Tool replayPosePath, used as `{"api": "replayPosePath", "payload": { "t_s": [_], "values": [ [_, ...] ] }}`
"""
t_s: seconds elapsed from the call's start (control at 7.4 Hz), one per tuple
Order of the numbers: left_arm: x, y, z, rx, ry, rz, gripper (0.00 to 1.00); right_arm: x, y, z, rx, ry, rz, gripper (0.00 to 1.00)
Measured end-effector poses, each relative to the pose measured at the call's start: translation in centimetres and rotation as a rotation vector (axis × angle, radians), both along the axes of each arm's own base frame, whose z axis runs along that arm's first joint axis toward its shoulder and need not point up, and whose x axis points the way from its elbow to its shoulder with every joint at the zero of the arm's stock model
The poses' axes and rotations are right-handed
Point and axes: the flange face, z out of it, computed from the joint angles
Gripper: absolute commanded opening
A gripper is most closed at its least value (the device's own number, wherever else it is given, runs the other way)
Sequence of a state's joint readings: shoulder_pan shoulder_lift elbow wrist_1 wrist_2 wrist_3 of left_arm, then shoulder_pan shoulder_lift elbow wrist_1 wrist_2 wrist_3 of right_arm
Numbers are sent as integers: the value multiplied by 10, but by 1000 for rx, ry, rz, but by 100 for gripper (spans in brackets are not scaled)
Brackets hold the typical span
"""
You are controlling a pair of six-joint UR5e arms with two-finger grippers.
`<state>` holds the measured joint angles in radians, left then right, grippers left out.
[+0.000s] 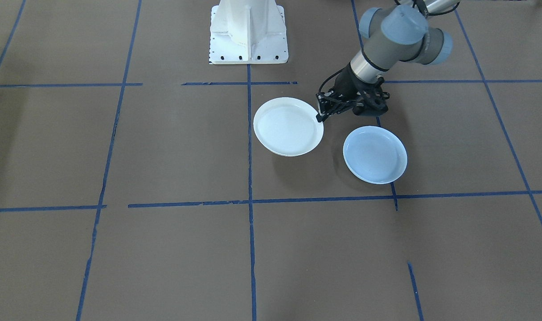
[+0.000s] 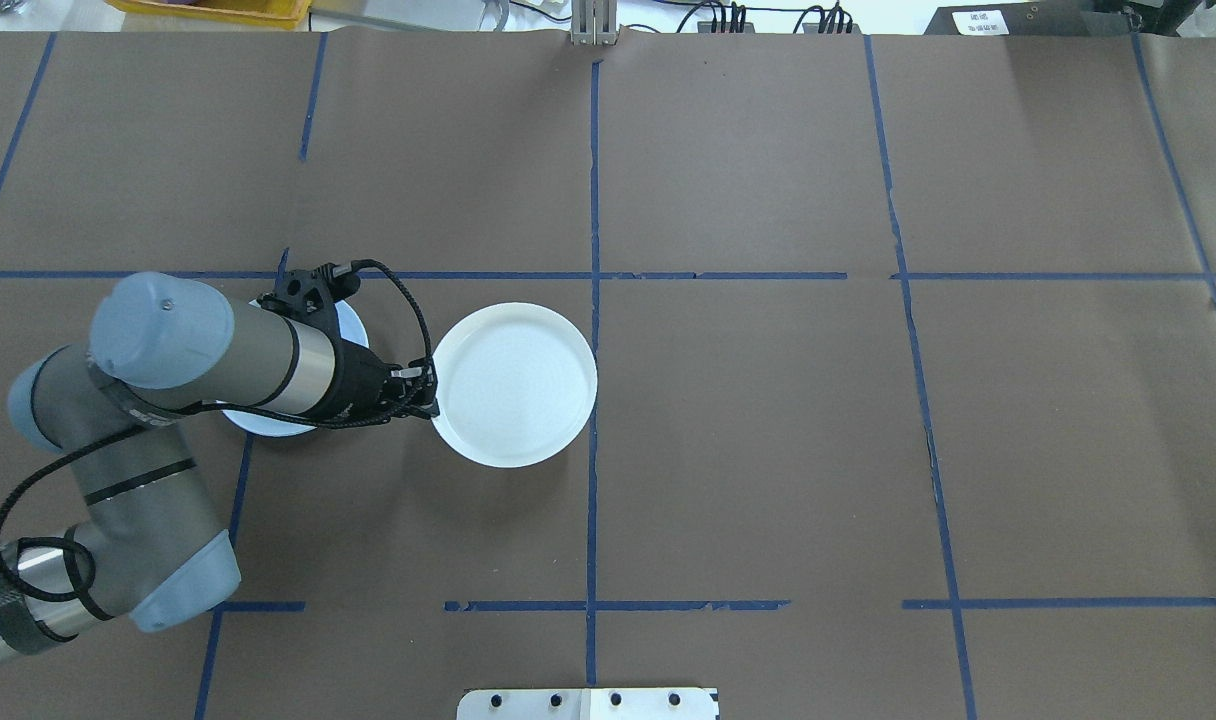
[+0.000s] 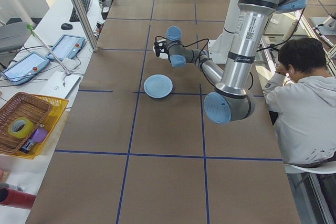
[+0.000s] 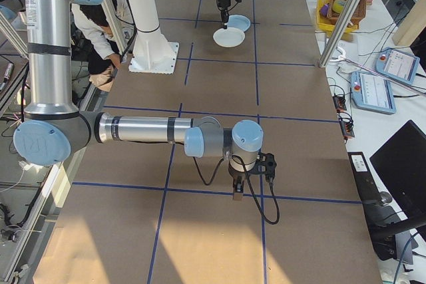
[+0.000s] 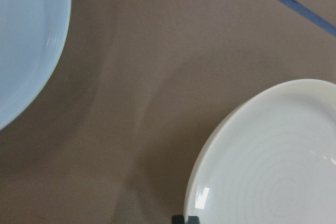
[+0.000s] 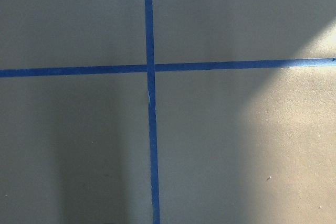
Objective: Stack plate in center
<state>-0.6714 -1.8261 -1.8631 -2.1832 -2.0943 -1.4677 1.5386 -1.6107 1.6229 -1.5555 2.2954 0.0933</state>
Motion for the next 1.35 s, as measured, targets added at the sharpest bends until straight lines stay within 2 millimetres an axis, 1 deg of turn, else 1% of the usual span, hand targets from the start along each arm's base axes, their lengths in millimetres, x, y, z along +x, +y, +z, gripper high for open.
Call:
{"api": "replayPosePath", "payload": {
  "t_s": [0.14,0.27,0.41,0.54,0.68,0.81,0.95,1.22,1.35],
  "values": [
    [-38,-11,15,42,-8,31,0,0,0,0,1,0,0,100],
    [-71,-17,38,75,-25,62,0,0,0,0,1,0,-1,100],
    [-98,-22,62,100,-46,87,0,0,0,0,1,0,-1,100],
    [-116,-28,87,106,-67,106,0,0,0,0,1,0,0,100],
    [-125,-36,114,95,-90,120,0,0,0,0,1,0,-1,100],
    [-128,-44,139,79,-115,131,0,0,0,0,1,0,0,100],
    [-127,-49,156,63,-132,138,0,0,0,0,1,0,0,100],
    [-122,-55,175,35,-152,146,0,0,0,0,0,0,0,100],
    [-120,-56,179,27,-156,148,99,0,0,0,0,-1,0,100]
  ]
}}
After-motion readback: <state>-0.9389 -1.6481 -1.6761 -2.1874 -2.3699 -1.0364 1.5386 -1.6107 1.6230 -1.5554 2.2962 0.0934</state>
